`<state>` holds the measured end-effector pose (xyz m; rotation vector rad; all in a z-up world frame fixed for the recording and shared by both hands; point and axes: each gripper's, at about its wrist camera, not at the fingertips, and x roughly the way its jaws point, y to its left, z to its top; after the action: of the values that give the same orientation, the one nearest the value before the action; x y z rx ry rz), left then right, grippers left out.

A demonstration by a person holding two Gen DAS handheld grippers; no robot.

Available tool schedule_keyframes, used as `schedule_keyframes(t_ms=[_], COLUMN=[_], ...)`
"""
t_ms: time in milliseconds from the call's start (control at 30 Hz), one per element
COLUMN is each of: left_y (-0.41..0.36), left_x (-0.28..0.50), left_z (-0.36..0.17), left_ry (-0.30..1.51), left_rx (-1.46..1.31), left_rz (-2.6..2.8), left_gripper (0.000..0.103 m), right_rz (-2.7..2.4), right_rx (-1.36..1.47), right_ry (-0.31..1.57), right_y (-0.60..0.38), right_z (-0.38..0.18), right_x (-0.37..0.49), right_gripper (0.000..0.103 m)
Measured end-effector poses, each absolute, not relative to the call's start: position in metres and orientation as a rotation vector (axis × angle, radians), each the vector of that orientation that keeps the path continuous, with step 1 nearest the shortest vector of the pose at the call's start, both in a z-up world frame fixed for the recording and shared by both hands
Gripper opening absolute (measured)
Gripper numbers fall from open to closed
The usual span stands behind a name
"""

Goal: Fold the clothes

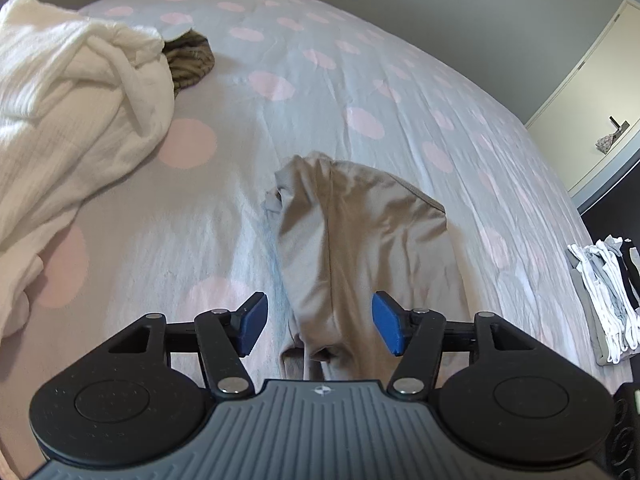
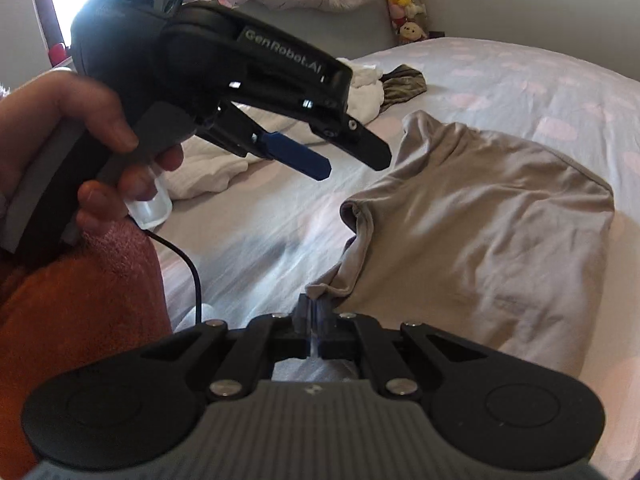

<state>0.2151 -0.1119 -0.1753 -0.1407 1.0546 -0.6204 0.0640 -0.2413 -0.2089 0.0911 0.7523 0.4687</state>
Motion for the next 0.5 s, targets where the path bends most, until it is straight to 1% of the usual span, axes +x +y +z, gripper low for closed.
schedule_keyframes(t_ms=[167, 233, 467, 500], left_y=[-0.12, -0.121, -0.12, -0.12], left_x=[0.218, 0.217, 0.217, 0.217], left_z=[-0.189, -0.191, -0.196, -0.198], left_ry=[1.14, 1.155, 1.206, 1.223], left_rx=[-0.117, -0.108, -0.113, -0.11], left_rz=[-0.651, -0.655, -0.645, -0.648], left_gripper=[0.057, 0.057, 0.057, 0.057], right_rz=[0.481, 0.499, 0.529, 0.511], right_rx=[0.121, 0.122, 0.105, 0.107], right_ry=[0.779, 0.793, 0.814, 0.812], right_y=[-0.233, -0.232, -0.235, -0.241], right_z=[-0.22, -0.223, -0.212, -0.209], right_x=[0.074, 0.074, 0.055, 0.052], right_gripper=[0.004, 0.01, 0.011, 0.013])
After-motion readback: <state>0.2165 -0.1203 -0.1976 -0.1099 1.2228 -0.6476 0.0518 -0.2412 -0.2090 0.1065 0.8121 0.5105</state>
